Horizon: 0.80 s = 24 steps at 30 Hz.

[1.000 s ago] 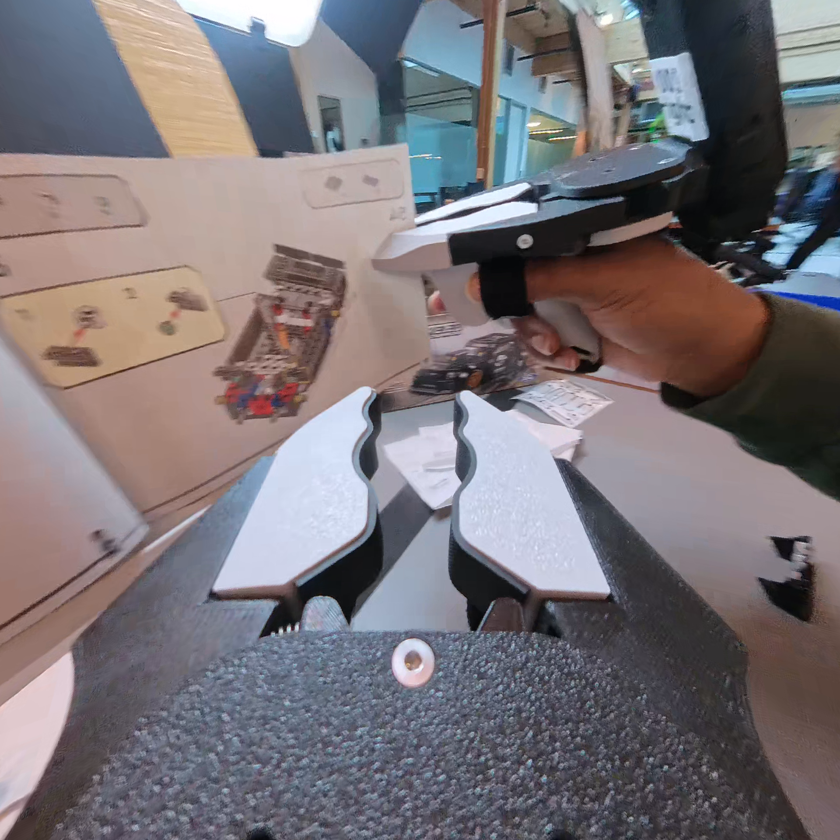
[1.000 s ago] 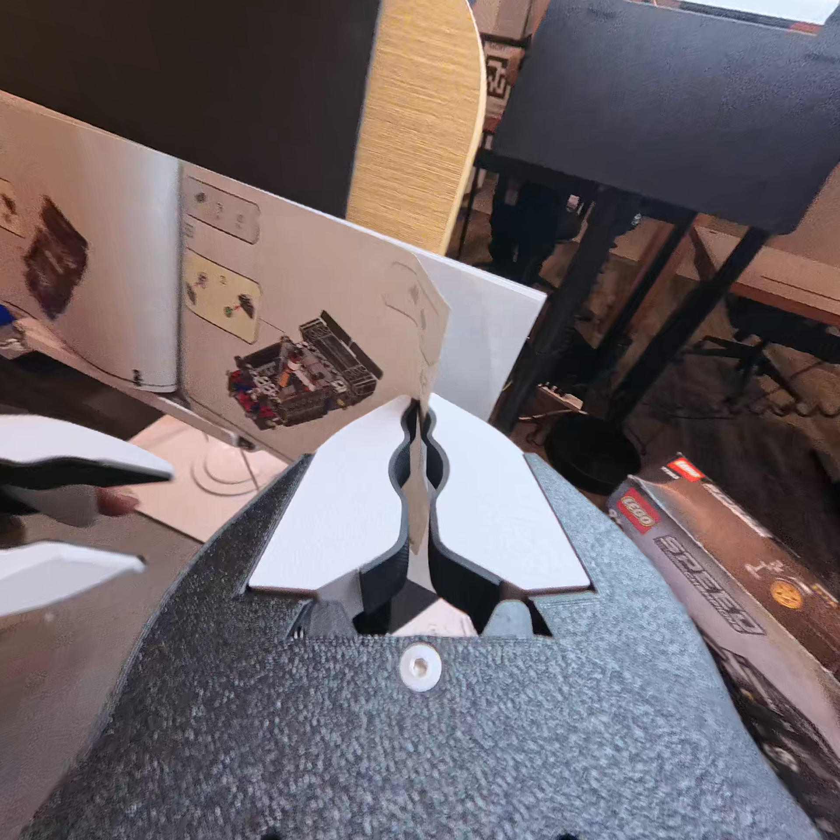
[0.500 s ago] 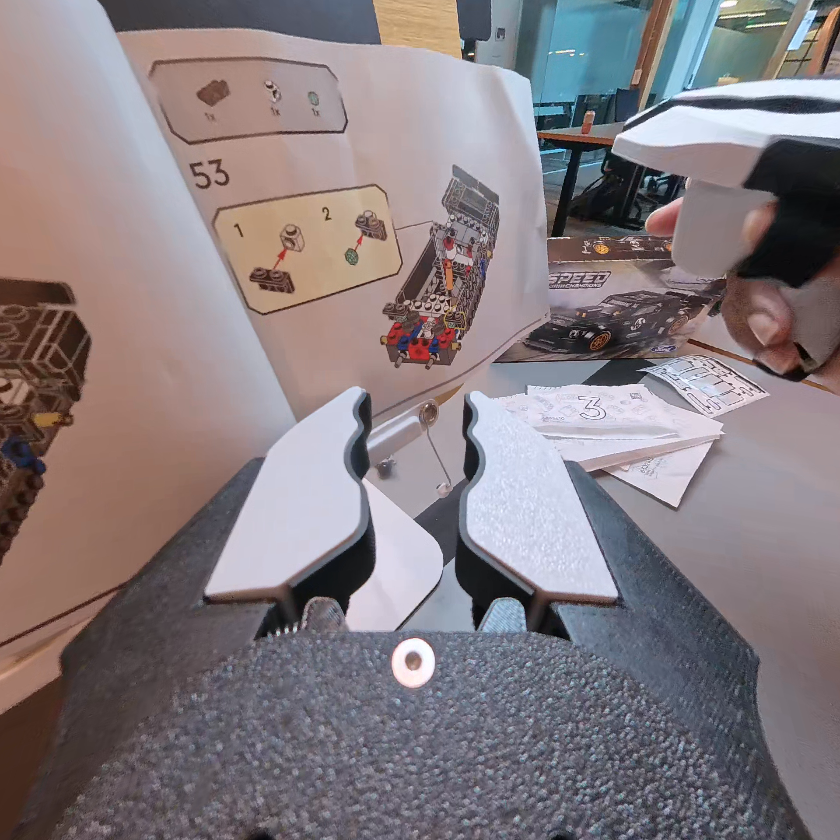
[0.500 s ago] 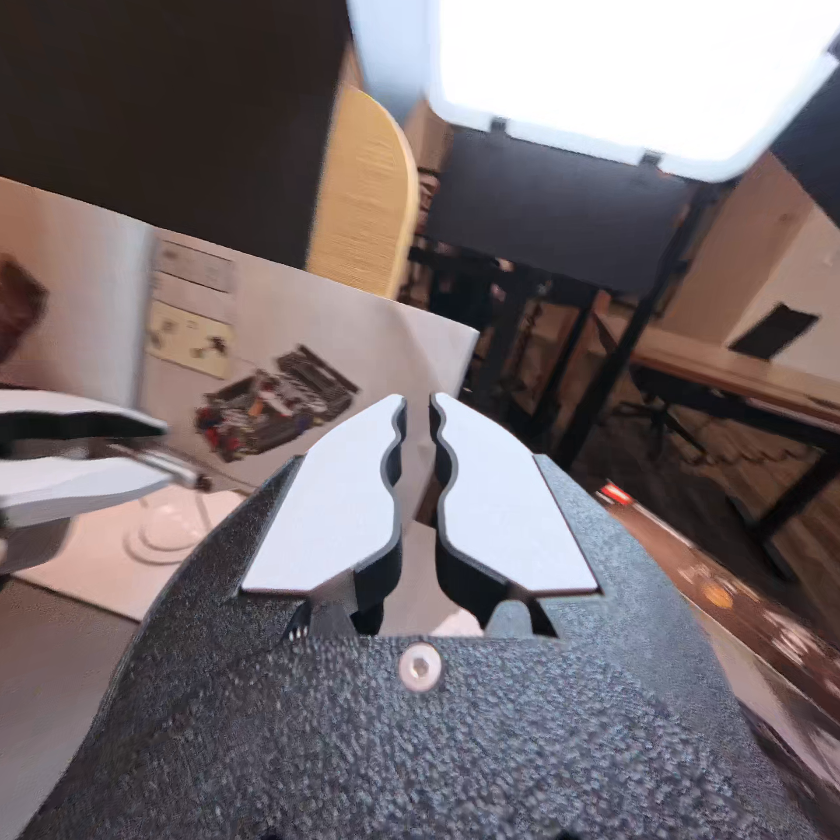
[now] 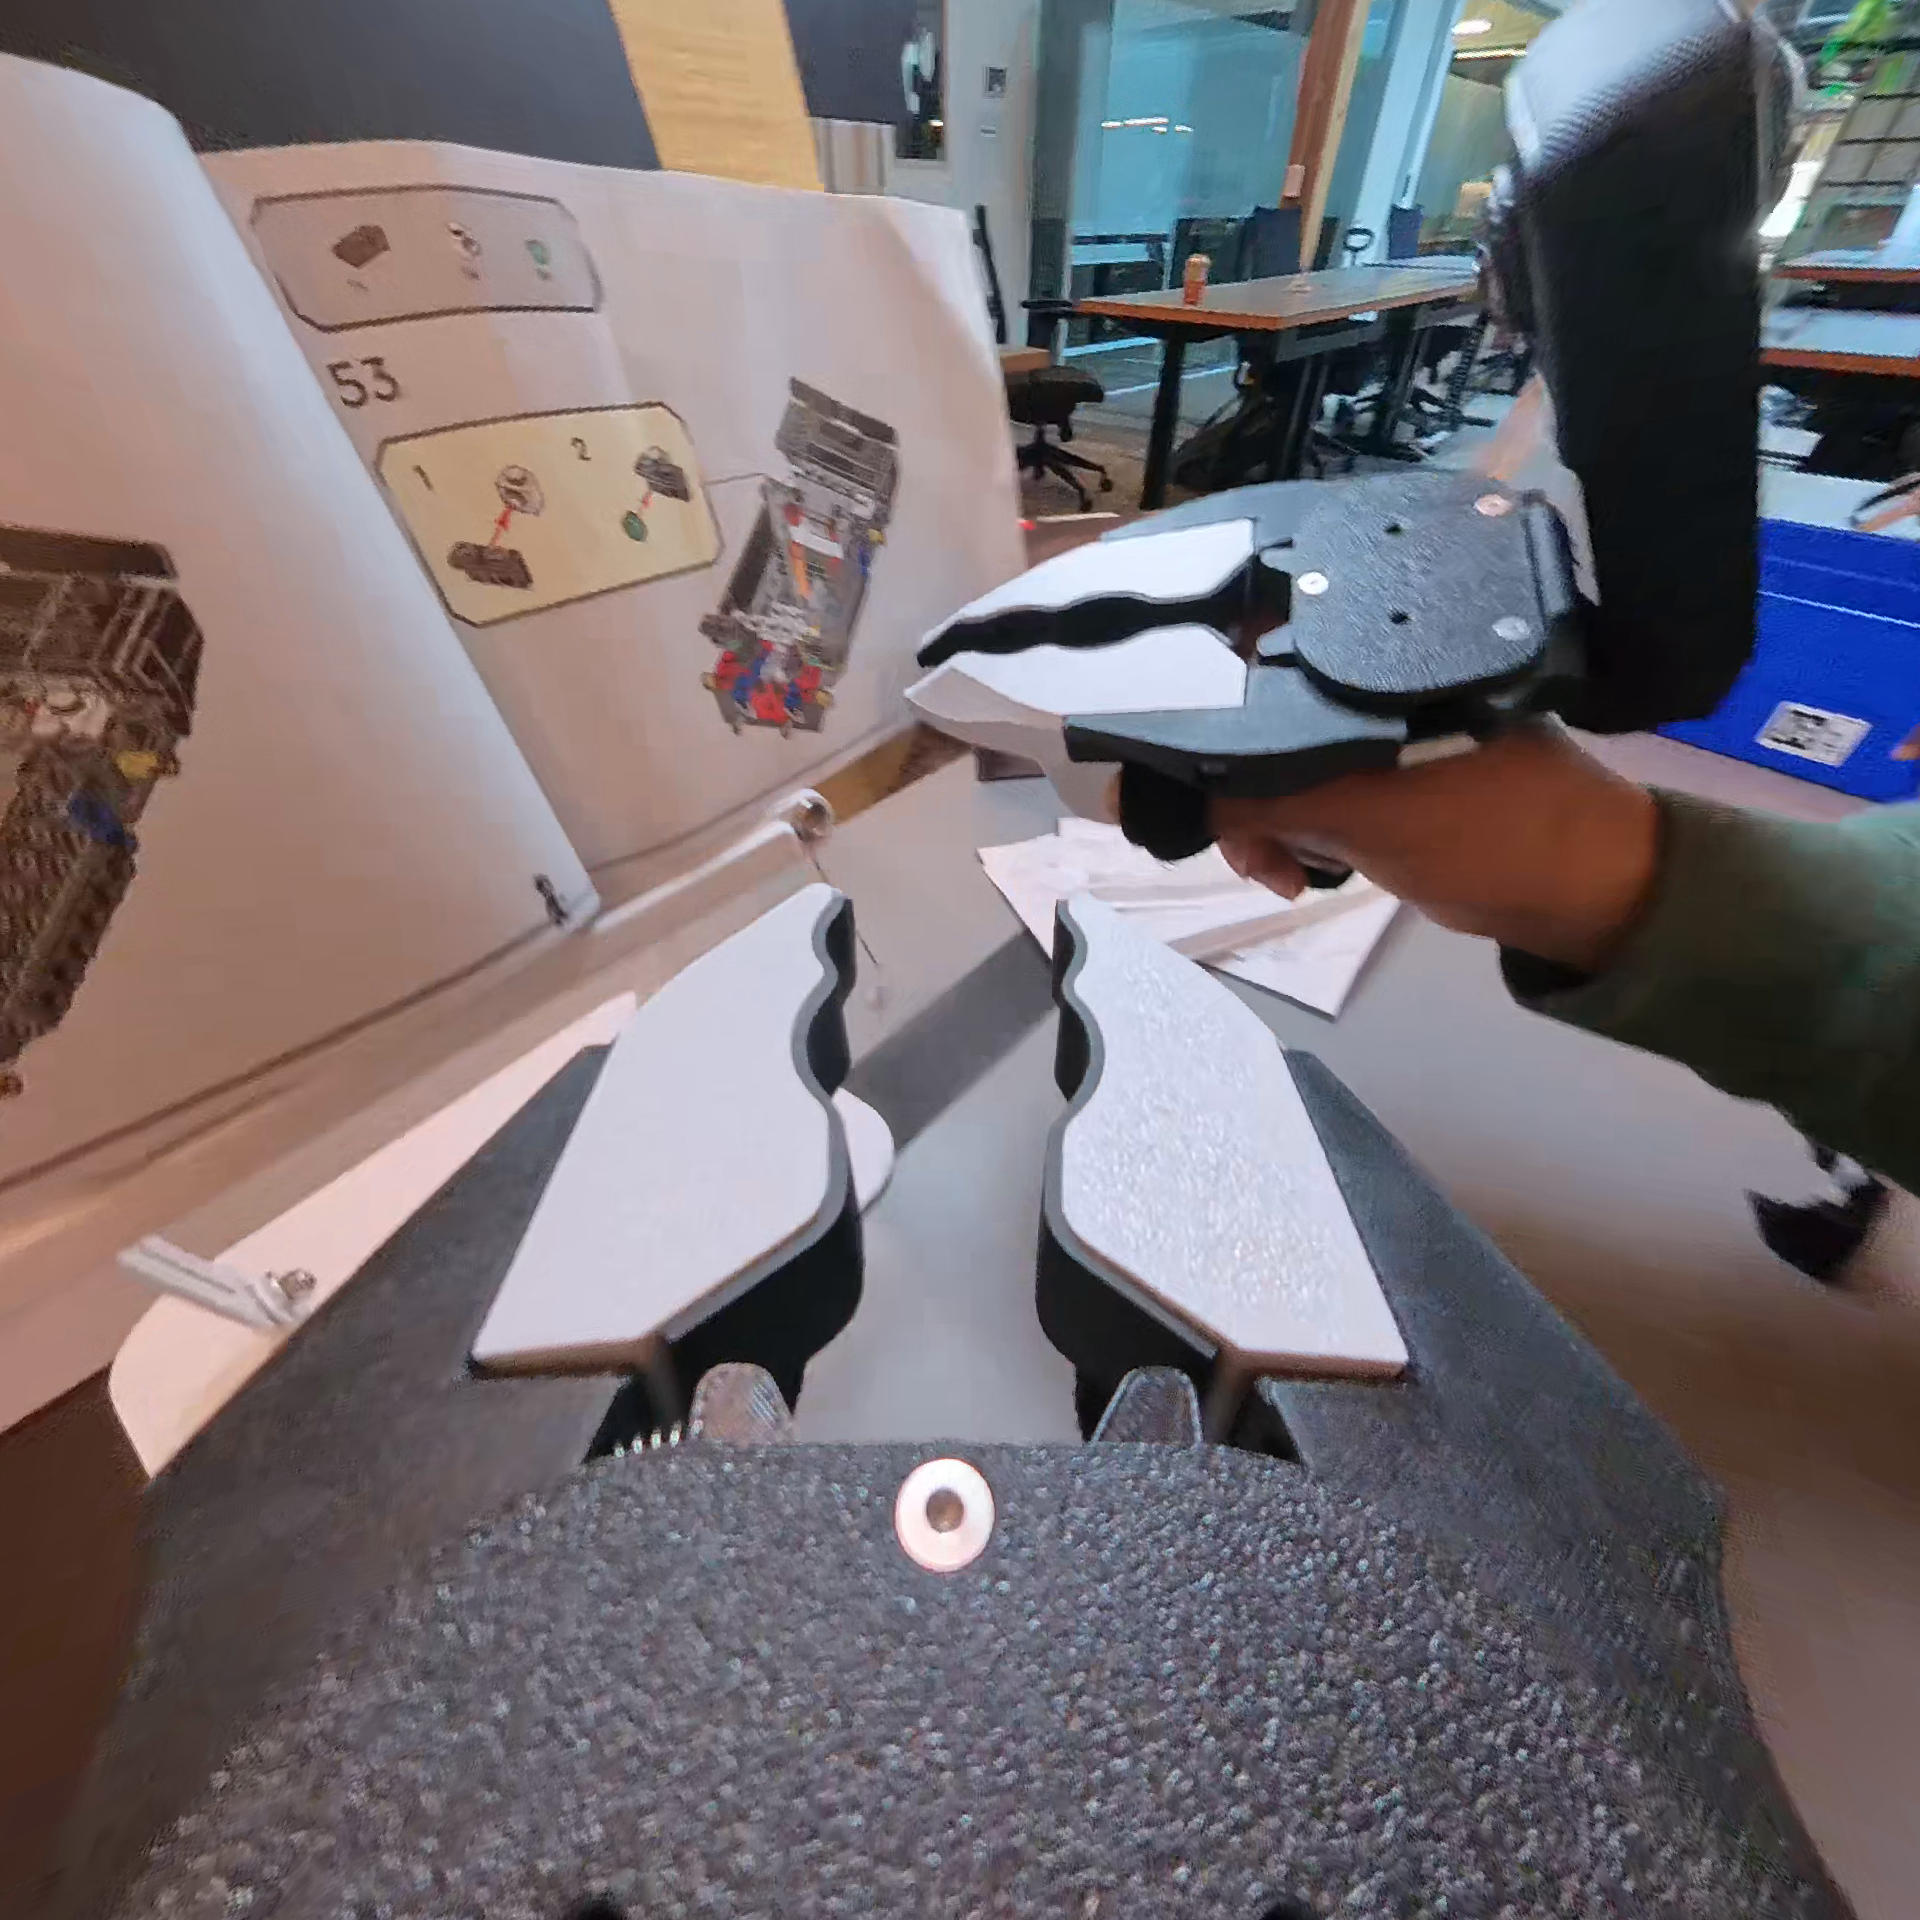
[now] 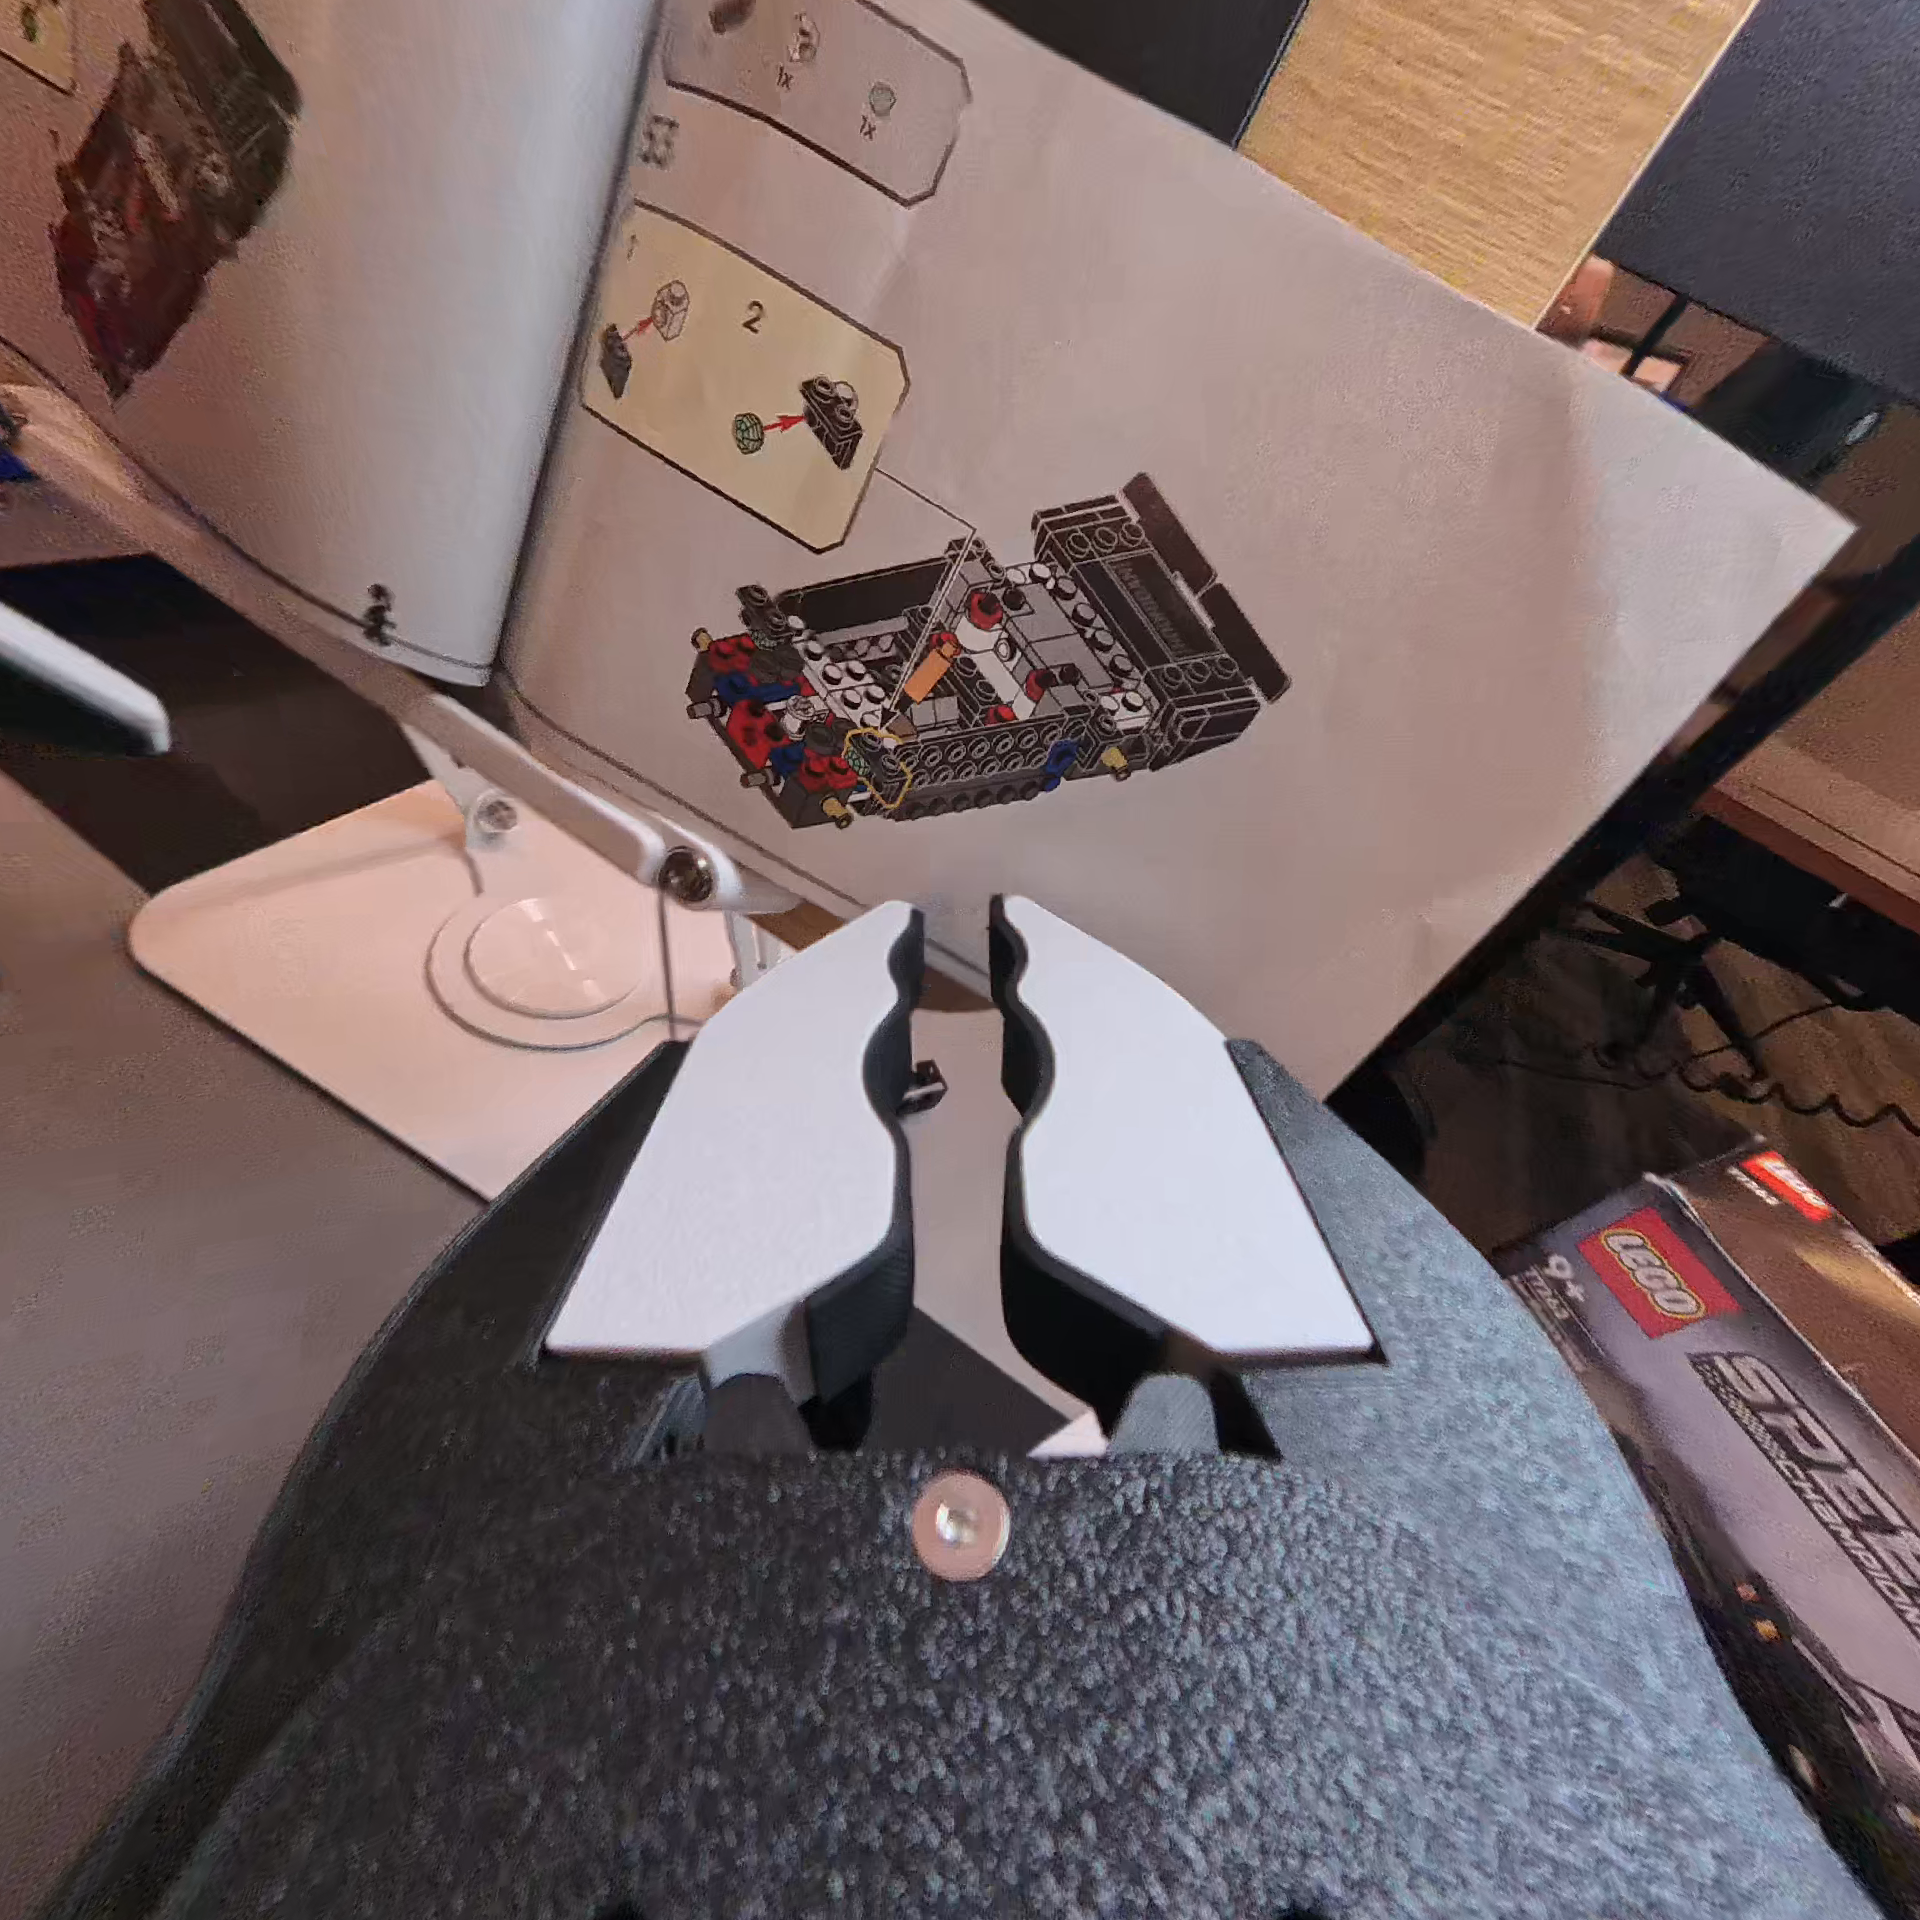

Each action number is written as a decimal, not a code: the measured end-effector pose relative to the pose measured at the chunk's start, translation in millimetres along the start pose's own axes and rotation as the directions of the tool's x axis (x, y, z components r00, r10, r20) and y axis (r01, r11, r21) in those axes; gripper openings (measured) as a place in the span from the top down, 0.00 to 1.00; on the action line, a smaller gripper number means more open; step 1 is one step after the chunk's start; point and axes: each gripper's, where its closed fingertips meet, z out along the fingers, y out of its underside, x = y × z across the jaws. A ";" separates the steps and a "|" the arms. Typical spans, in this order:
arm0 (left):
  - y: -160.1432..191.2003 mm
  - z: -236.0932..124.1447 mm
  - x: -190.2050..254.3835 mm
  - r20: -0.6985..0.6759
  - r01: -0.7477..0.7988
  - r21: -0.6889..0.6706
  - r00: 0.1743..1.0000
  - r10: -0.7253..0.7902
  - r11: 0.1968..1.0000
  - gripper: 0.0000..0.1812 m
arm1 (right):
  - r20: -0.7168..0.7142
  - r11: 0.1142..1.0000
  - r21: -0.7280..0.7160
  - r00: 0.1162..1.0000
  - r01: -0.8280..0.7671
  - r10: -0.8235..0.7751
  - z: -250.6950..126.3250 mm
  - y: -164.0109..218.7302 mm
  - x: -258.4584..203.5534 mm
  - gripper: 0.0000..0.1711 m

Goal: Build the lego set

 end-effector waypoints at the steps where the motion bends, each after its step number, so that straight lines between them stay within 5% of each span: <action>1: 3.1 -11.0 9.0 -0.026 -0.003 -0.006 1.000 0.003 1.000 0.80 | 0.024 1.000 0.011 1.000 0.001 -0.001 -10.2 -1.3 -5.6 0.93; 14: 145.0 -156.0 112.8 -0.333 -0.178 -0.310 0.941 0.068 0.934 0.75 | 0.543 0.985 -0.157 0.839 0.066 0.030 -224.9 68.8 -217.7 0.91; 19: 180.8 -169.0 134.5 -0.436 -0.232 -0.372 0.898 0.051 0.899 0.65 | 0.604 0.960 -0.139 0.789 0.244 -0.113 -244.9 88.7 -285.6 0.87; 24: 201.5 -171.5 145.2 -0.474 -0.314 -0.407 0.875 0.096 0.858 0.62 | 0.566 0.892 -0.077 0.756 0.445 -0.329 -229.6 98.3 -301.6 0.87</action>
